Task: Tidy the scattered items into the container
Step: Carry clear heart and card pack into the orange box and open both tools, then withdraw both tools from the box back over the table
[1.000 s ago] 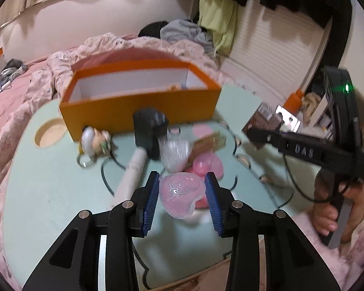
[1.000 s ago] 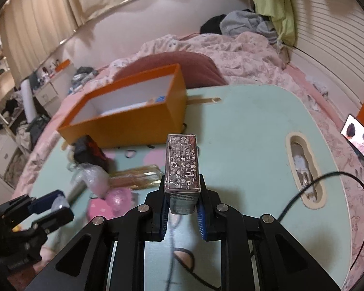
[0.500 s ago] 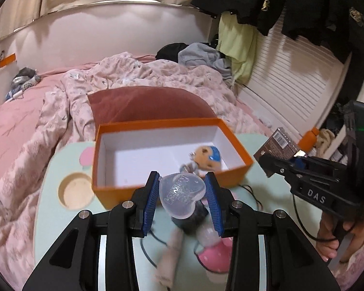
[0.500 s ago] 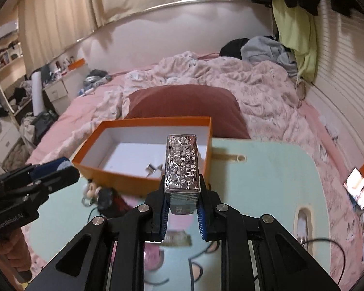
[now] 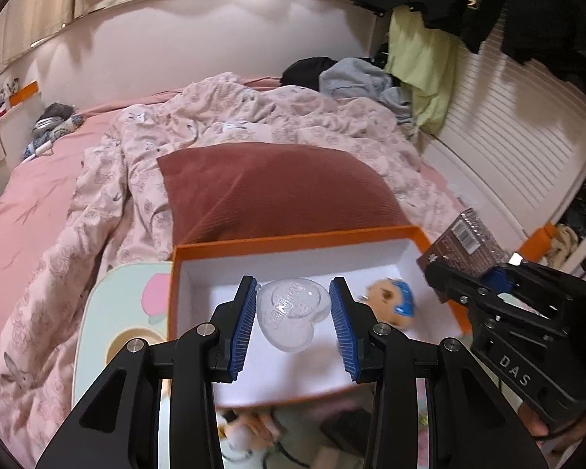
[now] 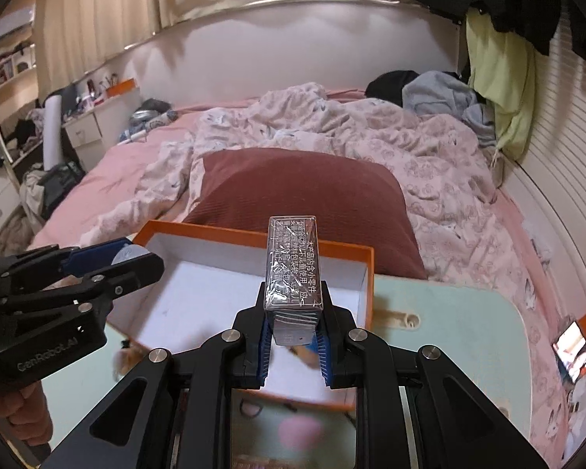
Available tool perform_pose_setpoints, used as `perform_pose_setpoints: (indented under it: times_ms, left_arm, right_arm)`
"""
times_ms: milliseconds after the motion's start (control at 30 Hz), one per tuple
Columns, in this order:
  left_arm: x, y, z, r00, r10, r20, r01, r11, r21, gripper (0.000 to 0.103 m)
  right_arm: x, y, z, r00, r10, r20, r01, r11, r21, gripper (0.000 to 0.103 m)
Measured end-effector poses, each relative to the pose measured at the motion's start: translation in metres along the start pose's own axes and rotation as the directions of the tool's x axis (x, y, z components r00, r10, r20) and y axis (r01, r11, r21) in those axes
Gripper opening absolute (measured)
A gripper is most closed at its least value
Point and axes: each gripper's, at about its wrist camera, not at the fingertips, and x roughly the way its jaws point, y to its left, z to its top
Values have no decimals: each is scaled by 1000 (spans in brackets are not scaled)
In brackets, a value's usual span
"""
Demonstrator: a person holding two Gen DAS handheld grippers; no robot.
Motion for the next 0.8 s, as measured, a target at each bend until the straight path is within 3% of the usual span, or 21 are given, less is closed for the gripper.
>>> perform_pose_setpoints:
  times_ms: [67,133,200,267,567,700,800]
  left_arm:
    - [8,2,2,1000,13,-7,-13,1000,6,41]
    - [15,4,2,999,27,-36,-27,1000,-1,43]
    - [13,8,1,999,8,-38,-8,1000,-16,51]
    - [8,11,-1,1000,0,-17,0,1000,-24,63]
    - [-8,22,-18,1000,-16,-15,15,998,-66,64]
    - [-32,20,-34,999,-8,37,10,998,-64,64]
    - [-53,15,-48,998,-2,70,4,1000,-29,64]
  right_arm:
    - [7,1,2,1000,-17,8,17,1000,-10,24]
    - [12,0,2,999,-37,4,37,999,-11,48]
    - [11,-2,1,999,-40,17,40,999,8,57]
    - [7,-4,0,999,-35,29,35,999,18,60]
    - [-17,-4,-8,999,-16,47,16,1000,17,63]
    - [-42,2,-23,995,-60,74,62,998,-21,72]
    - [-64,2,-45,997,-47,65,50,998,-40,72]
